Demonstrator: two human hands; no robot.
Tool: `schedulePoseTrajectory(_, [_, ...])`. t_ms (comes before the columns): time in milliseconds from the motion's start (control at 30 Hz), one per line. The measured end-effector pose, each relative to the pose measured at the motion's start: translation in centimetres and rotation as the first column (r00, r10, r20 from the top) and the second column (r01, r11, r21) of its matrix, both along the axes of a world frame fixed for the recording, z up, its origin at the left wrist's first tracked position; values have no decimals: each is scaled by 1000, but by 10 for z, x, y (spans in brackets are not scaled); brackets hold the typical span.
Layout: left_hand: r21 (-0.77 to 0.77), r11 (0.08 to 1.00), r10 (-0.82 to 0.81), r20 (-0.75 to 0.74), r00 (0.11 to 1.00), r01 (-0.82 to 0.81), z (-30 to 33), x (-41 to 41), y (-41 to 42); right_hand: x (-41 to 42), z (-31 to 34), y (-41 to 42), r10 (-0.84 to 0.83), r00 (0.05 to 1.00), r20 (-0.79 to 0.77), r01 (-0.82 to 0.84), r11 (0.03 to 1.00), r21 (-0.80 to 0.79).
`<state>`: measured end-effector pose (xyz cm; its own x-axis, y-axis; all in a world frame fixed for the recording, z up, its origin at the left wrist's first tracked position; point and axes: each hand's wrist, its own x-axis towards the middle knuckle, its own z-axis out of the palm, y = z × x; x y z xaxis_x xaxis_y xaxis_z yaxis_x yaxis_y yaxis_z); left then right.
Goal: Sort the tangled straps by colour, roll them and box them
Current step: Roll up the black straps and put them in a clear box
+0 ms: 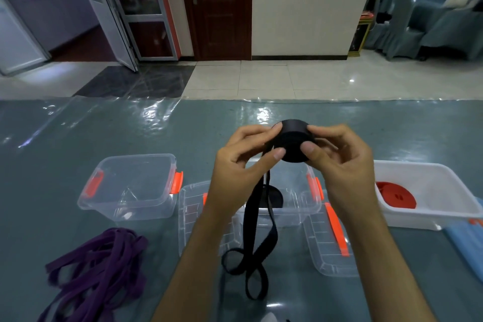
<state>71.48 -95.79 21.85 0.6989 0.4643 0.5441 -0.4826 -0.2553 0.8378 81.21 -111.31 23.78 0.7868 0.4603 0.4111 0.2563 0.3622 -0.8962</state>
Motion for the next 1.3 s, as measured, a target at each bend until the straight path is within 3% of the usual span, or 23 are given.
schedulePoseTrajectory(100, [16, 1000, -6, -32, 999, 6, 0, -2, 7, -1, -7, 4, 51, 995, -88, -50, 999, 7])
schedulePoseTrajectory(233, [-175, 984, 28, -8, 1000, -29, -1, -2, -4, 3, 0, 0, 76, 997, -29, -77, 996, -35])
schedulePoseTrajectory(300, [-169, 985, -9, 16, 1000, 12, -1, 0, -6, 0, 3, 1, 47, 999, -10, -47, 999, 26])
schedulePoseTrajectory(400, [-118, 990, -73, -8, 997, 72, 4, 0, -1, -2, 2, 4, 85, 989, -123, -71, 991, 111])
schedulePoseTrajectory(567, [-192, 981, -14, 47, 999, 23, 4, -1, -1, 4, 4, -6, 111, 991, -72, -115, 993, -41])
schedulePoseTrajectory(733, [-234, 970, -60, 33, 998, 67, 5, 1, -3, -2, 0, -1, 52, 998, -33, -50, 998, 34])
schedulePoseTrajectory(933, [-301, 951, -65, 22, 998, 69, 13, -3, -3, -7, -4, 1, 181, 970, -163, -171, 983, 70])
schedulePoseTrajectory(1167, [-244, 961, -143, -25, 989, 132, -6, -1, -4, -8, 0, -1, 22, 996, -91, -20, 1000, 21])
schedulePoseTrajectory(1300, [-195, 975, -107, -4, 994, 104, -7, -2, -1, -8, 0, 2, 103, 982, -156, -96, 994, 53])
